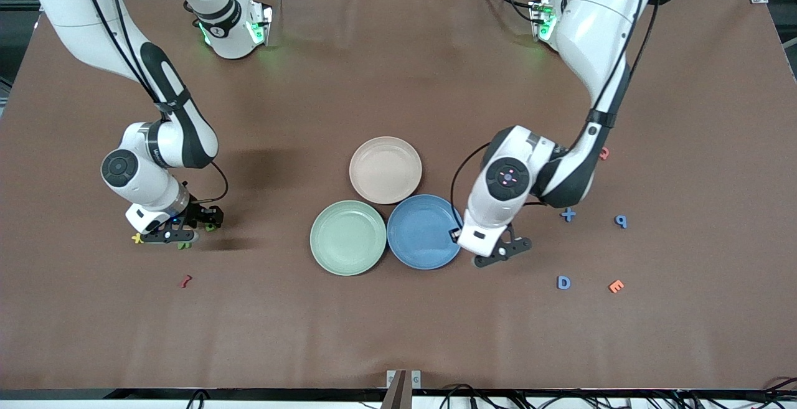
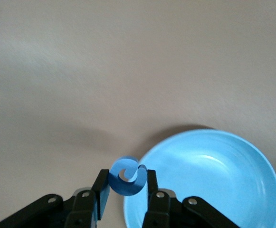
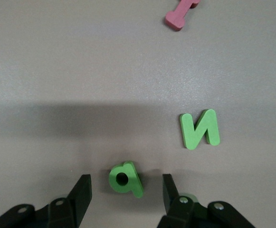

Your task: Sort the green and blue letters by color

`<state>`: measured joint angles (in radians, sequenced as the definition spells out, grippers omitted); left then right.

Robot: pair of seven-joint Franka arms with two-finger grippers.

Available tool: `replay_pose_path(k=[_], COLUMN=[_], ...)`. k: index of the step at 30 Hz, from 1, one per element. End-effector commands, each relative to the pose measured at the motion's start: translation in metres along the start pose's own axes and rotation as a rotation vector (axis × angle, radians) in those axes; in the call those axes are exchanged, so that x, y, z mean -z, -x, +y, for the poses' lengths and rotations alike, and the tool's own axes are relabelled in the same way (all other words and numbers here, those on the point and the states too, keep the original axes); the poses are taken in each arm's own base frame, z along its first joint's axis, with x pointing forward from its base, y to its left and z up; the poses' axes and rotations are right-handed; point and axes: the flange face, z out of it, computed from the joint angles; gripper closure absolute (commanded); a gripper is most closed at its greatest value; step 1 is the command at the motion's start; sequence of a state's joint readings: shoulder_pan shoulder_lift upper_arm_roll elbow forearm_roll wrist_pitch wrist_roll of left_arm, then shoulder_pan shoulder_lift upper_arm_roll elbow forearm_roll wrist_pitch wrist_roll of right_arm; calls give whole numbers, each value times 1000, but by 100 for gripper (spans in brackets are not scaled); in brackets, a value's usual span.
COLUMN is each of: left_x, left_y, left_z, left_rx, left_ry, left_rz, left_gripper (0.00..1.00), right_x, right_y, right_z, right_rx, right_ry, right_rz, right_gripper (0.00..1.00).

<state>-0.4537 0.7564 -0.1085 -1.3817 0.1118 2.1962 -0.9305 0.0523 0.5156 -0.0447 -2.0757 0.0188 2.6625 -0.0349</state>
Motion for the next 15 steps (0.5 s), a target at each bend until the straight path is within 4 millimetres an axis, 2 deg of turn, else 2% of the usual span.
replay_pose_path(k=[1,9,15], left_x=[-4,-15,-28], left_y=[17,49,63], left_z=[16,43,53], left_rx=[17,7,4], left_ry=[11,40,53], left_rz=[33,51,58], left_gripper=[100,100,100], right_x=[-10,-13,-13], right_y=[-4,-3,-2], right_z=[2,2,2], right_rx=[15,15,15], right_ry=[4,4,4], right_rz=[8,4,2], right_gripper=[34,37,52])
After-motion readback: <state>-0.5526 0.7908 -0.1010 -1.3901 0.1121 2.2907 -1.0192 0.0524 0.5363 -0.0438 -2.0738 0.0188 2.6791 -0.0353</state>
